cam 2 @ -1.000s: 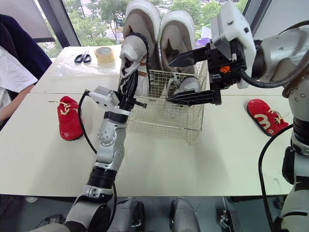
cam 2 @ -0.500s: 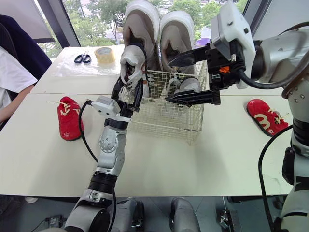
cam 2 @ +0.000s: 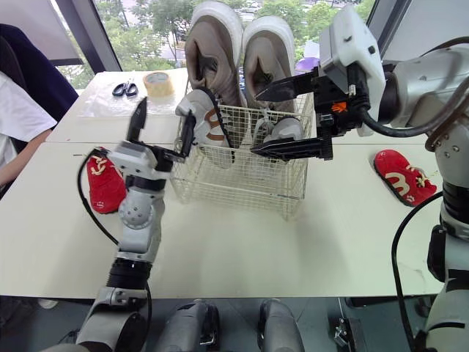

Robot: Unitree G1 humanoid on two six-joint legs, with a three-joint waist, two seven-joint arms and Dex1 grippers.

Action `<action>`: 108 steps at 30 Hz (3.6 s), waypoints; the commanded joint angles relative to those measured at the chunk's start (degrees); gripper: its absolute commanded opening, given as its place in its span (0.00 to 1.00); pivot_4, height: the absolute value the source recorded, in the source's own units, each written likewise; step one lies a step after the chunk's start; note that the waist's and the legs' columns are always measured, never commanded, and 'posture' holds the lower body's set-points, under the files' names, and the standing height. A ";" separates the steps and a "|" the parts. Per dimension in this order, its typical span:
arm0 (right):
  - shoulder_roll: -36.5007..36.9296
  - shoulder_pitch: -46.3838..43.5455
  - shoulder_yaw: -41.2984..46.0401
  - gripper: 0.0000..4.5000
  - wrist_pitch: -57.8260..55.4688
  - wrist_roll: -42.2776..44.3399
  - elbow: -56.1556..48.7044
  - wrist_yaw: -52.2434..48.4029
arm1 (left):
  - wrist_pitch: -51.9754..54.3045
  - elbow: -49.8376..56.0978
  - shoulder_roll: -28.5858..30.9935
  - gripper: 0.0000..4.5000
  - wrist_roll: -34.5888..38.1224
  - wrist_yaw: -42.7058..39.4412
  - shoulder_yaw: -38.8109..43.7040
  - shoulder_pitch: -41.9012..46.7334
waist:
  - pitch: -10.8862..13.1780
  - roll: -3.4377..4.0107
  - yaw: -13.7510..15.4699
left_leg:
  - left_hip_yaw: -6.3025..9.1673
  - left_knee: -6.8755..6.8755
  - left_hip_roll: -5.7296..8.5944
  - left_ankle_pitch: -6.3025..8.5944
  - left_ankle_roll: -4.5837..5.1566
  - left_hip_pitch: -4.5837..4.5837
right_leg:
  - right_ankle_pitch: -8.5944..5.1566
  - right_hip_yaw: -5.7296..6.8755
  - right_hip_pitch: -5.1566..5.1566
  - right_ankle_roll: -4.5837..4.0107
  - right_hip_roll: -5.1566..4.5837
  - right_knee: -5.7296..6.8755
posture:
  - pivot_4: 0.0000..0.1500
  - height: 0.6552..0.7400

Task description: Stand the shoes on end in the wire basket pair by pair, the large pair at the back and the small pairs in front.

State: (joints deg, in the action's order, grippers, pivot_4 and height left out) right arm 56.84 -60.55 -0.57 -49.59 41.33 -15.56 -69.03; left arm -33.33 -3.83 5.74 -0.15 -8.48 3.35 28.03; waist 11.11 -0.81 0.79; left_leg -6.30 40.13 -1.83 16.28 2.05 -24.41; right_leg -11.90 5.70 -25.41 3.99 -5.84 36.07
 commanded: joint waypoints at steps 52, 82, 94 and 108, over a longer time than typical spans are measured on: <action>3.31 6.18 -2.35 1.00 26.61 -43.23 82.47 16.46 | 86.43 24.92 47.54 0.95 57.75 -55.14 5.26 7.32 | 0.08 0.14 -1.69 | -0.09 -0.07 0.01 -0.40 -0.69 0.08 | -0.16 -0.28 0.03 0.16 0.28 -0.02 | 1.00 1.00; -2.70 6.99 18.01 0.02 24.13 -18.07 12.93 15.39 | 92.00 0.89 40.63 0.97 55.84 -48.13 6.68 30.02 | 0.18 0.63 -1.26 | -0.01 -0.15 -0.05 -0.54 -0.93 0.14 | -0.14 -0.26 0.01 0.18 0.43 0.10 | 1.00 1.00; -3.89 8.20 0.11 0.02 45.56 -30.43 2.83 8.56 | 98.63 -9.40 35.91 0.97 55.92 -48.65 5.35 42.97 | 0.18 0.58 -1.43 | -0.07 -0.03 0.05 -0.44 -0.72 0.09 | -0.14 -0.28 0.03 0.20 0.28 0.09 | 1.00 1.00; -6.68 3.79 -2.64 0.02 51.04 -36.67 7.56 9.58 | 103.53 -3.92 36.35 0.97 57.55 -50.61 6.94 40.79 | 0.20 0.57 -1.47 | -0.08 -0.04 0.01 -0.47 -0.78 0.10 | -0.14 -0.30 -0.01 0.20 0.31 0.13 | 1.00 1.00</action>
State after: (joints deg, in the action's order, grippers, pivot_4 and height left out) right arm 50.14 -54.38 -4.47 0.38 4.70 -6.93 -60.03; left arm 69.99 -8.91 41.68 56.06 -59.06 8.02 68.21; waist 11.31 -0.25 -0.67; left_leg -6.37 40.10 -1.82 15.80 1.27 -24.32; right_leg -12.04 5.40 -25.41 4.18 -5.53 36.20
